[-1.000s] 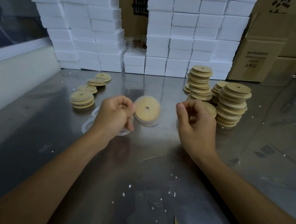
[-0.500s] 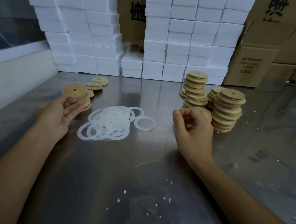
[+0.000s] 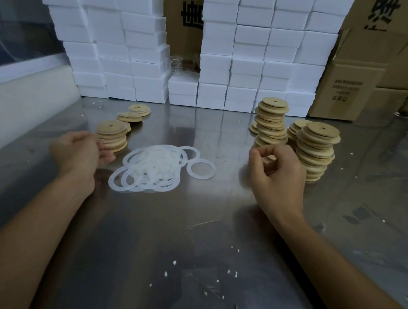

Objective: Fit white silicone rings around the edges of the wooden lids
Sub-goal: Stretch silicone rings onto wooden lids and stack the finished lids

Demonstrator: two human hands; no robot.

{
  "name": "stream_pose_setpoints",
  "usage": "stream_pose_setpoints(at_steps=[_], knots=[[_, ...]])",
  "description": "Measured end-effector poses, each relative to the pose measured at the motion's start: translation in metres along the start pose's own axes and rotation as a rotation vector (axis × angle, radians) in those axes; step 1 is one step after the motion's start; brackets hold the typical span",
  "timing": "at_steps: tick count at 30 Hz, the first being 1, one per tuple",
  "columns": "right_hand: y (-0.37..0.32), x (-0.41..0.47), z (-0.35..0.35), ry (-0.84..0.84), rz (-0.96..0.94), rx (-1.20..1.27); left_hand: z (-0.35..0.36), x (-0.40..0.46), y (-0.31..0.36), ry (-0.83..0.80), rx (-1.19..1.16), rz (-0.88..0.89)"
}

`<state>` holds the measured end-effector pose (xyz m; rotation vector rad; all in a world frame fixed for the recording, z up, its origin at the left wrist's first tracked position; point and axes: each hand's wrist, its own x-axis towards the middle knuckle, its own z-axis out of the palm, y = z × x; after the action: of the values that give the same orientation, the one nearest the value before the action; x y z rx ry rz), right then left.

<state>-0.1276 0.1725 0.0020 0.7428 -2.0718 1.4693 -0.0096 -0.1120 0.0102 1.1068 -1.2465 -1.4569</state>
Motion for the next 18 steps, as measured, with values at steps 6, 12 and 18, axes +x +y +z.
stream_pose_setpoints(at_steps=[6,12,18], knots=[[0.012,0.006,-0.009,-0.232,0.154,-0.481,0.016,-0.044,-0.006,-0.383,0.532,0.697],[0.013,0.007,-0.011,-0.271,0.162,-0.628,0.029,-0.074,-0.022,-0.698,1.023,0.975],[0.017,0.010,-0.014,-0.249,0.183,-0.593,0.034,-0.086,-0.020,-0.742,1.063,1.043]])
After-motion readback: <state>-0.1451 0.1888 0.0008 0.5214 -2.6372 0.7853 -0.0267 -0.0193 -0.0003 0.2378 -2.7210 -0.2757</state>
